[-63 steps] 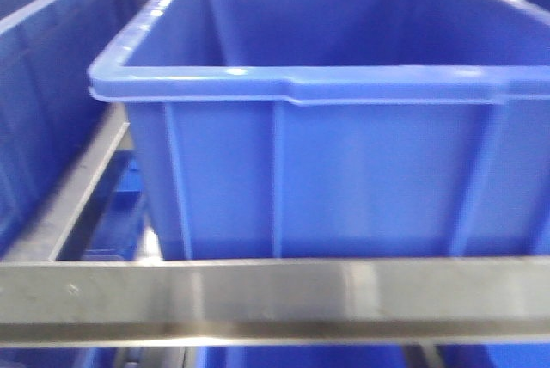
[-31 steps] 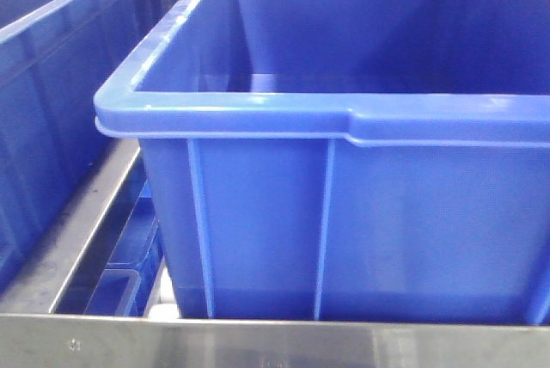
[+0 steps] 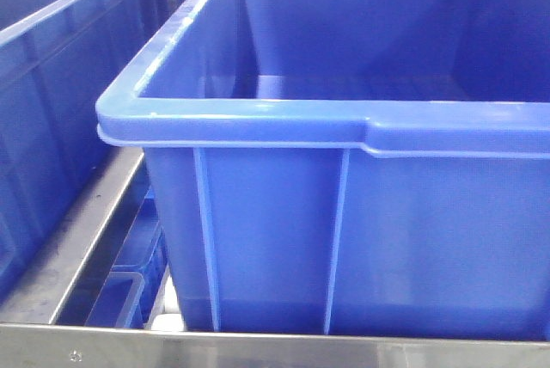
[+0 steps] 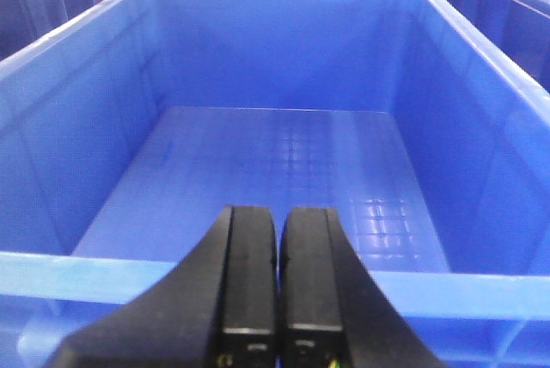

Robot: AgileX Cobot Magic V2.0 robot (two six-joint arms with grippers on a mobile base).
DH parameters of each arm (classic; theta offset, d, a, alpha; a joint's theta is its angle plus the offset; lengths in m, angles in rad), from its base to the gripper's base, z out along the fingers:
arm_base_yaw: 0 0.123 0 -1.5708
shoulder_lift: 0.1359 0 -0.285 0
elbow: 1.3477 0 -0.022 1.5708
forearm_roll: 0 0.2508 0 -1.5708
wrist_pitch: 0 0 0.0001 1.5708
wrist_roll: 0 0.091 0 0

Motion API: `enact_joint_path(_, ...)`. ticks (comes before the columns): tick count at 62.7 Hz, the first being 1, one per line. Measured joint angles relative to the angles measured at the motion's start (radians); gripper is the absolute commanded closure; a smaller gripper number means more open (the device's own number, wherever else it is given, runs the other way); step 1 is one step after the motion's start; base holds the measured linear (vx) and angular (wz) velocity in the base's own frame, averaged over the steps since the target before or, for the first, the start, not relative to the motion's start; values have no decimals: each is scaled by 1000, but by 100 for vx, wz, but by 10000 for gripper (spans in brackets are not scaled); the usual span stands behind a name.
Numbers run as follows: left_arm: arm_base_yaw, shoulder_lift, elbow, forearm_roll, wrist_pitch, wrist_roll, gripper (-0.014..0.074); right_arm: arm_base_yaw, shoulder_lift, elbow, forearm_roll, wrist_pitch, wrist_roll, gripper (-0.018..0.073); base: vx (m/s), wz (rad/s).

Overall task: Pick red cube and place on left shelf
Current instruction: 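Drive up to the shelf and face the blue crate, then lower the right gripper into the blue crate and release the cube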

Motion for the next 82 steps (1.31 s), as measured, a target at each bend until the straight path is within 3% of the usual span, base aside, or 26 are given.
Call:
enact_joint_path(21,0,0,0,0,-2,0,506,0,0,-5,0,0,0,502,0,0)
enact_joint_path(32,0,0,0,0,-2,0,506,0,79,-140,0,59,0,502,0,0)
enact_joint_path(44,0,0,0,0,-2,0,506,8,329,-372,0,201,0,502,0,0)
enact_joint_path(58,0,0,0,0,-2,0,506,75,645,-586,0,318,0,502,0,0)
enact_joint_path(82,0,0,0,0,-4,0,506,141,1114,-719,0,379,0,502,0,0)
